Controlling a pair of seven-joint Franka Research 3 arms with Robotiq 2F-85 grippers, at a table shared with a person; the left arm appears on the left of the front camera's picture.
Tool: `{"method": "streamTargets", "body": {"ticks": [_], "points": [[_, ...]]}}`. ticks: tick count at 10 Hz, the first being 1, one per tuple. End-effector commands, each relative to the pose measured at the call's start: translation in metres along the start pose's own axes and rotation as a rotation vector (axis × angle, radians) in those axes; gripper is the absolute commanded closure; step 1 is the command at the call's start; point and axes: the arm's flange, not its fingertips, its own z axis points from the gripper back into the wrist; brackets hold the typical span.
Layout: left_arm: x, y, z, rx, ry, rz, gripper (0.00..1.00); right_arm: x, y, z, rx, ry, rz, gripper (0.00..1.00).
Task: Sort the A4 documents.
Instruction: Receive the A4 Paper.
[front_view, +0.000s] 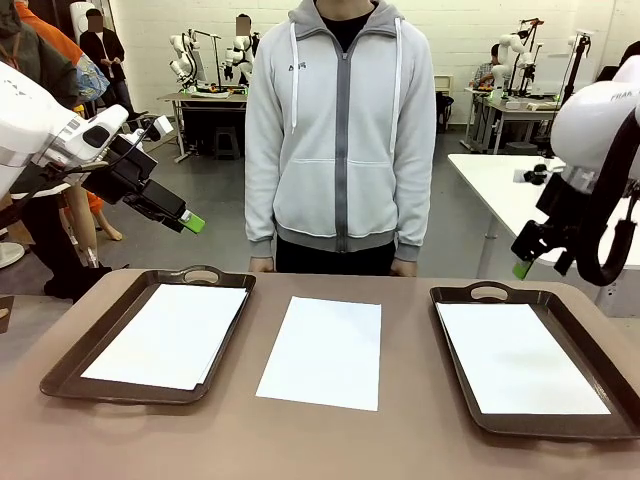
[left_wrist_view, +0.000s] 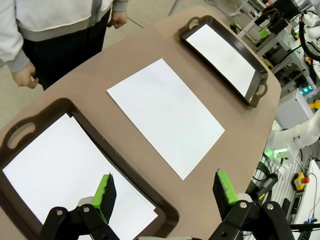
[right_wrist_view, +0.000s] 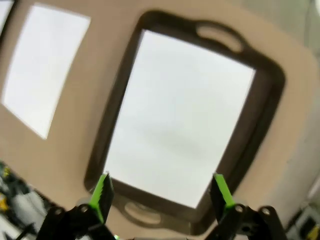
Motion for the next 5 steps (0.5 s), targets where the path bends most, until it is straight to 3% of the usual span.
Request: {"method": "streamTargets", "body": {"ticks": [1,5], "points": [[0.0,0.0,0.001,0.004,-0.004,0.0,0.0,-0.004,-0.003,0.014,0.111,0.001,0.209,0.0],[0.0,0.0,0.001,0.004,-0.004,0.0,0.0,-0.005,0.007,0.047,0.328,0.02,0.444,0.0]]}}
